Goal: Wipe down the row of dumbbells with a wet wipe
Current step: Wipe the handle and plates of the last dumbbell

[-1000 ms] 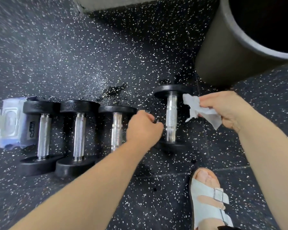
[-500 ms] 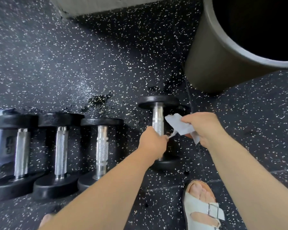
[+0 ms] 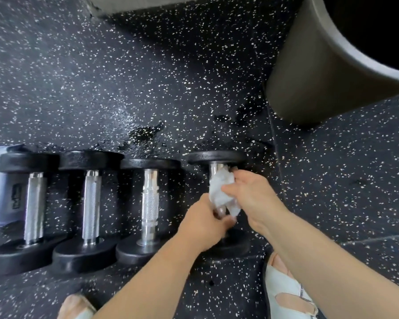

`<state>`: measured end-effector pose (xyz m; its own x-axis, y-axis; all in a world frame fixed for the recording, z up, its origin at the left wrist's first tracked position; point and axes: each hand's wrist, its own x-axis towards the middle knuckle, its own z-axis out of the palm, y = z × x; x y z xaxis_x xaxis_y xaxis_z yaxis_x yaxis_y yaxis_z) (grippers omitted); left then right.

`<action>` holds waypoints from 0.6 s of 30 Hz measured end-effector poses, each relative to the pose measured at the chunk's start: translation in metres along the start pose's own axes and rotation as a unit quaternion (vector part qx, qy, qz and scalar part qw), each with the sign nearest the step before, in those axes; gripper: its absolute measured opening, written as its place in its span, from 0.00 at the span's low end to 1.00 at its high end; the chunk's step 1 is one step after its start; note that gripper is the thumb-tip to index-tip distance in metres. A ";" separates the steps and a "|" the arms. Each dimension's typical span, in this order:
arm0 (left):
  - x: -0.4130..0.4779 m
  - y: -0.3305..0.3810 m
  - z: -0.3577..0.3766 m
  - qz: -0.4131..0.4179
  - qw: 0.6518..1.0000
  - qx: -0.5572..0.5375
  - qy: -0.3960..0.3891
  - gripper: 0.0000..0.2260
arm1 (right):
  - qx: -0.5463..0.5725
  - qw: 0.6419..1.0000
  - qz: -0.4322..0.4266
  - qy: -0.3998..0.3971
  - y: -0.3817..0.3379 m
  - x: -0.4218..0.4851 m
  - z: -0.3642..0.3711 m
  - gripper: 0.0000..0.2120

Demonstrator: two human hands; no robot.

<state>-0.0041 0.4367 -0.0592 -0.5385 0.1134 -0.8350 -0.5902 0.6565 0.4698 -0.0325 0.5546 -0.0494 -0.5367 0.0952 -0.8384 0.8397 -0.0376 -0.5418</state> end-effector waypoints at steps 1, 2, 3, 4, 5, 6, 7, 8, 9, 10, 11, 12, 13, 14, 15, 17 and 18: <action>-0.001 -0.004 -0.004 -0.005 0.999 0.037 -0.021 0.15 | -0.056 0.998 -0.030 0.019 0.006 0.004 0.006 0.08; -0.003 -0.007 -0.008 -0.006 0.997 0.063 -0.041 0.16 | -0.102 0.992 -0.062 0.046 0.012 0.008 0.012 0.07; -0.004 -0.010 -0.012 0.002 0.996 0.073 -0.052 0.17 | -0.125 0.986 -0.087 0.069 0.014 0.014 0.016 0.06; -0.005 -0.014 -0.015 0.013 0.996 0.068 -0.054 0.16 | -0.131 0.982 -0.103 0.087 0.013 0.019 0.019 0.08; -0.006 -0.017 -0.017 0.019 0.997 0.053 -0.053 0.16 | -0.136 0.979 -0.116 0.100 0.012 0.023 0.020 0.11; -0.006 -0.018 -0.019 0.022 0.998 0.032 -0.052 0.15 | -0.157 0.972 -0.136 0.111 0.011 0.024 0.021 0.14; -0.006 -0.021 -0.020 0.022 0.998 0.010 -0.055 0.14 | -0.191 0.960 -0.162 0.122 0.009 0.023 0.020 0.15; -0.006 -0.023 -0.021 0.020 0.998 -0.010 -0.063 0.14 | -0.233 0.943 -0.197 0.130 0.011 0.020 0.018 0.14; -0.006 -0.024 -0.023 0.022 0.997 -0.022 -0.070 0.14 | -0.279 0.922 -0.236 0.132 0.014 0.014 0.017 0.12; -0.006 -0.027 -0.024 0.028 0.996 -0.030 -0.075 0.15 | -0.321 0.897 -0.274 0.129 0.020 0.006 0.017 0.11; -0.006 -0.028 -0.025 0.037 0.996 -0.035 -0.080 0.15 | -0.358 0.875 -0.305 0.116 0.028 -0.003 0.015 0.09; -0.006 -0.029 -0.027 0.046 0.994 -0.043 -0.085 0.15 | -0.398 0.851 -0.329 0.099 0.037 -0.013 0.013 0.07; -0.006 -0.030 -0.028 0.050 0.993 -0.050 -0.089 0.13 | -0.434 0.826 -0.350 0.077 0.046 -0.023 0.009 0.07; -0.005 -0.030 -0.029 0.051 0.992 -0.058 -0.095 0.12 | -0.454 0.809 -0.371 0.053 0.055 -0.030 0.005 0.11; -0.005 -0.030 -0.029 0.049 0.992 -0.063 -0.101 0.11 | -0.453 0.804 -0.384 0.027 0.062 -0.033 -0.001 0.14; -0.005 -0.029 -0.029 0.047 0.990 -0.076 -0.109 0.14 | -0.443 0.797 -0.411 0.003 0.064 -0.031 -0.011 0.15; -0.006 -0.029 -0.028 0.045 0.989 -0.082 -0.111 0.15 | -0.442 0.788 -0.429 0.006 0.060 -0.027 -0.015 0.15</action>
<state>-0.0011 0.3960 -0.0597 -0.4594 0.3383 -0.8213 -0.6457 0.5077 0.5703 0.0335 0.5646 -0.0581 -0.9418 -0.2823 -0.1824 -0.0993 0.7523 -0.6513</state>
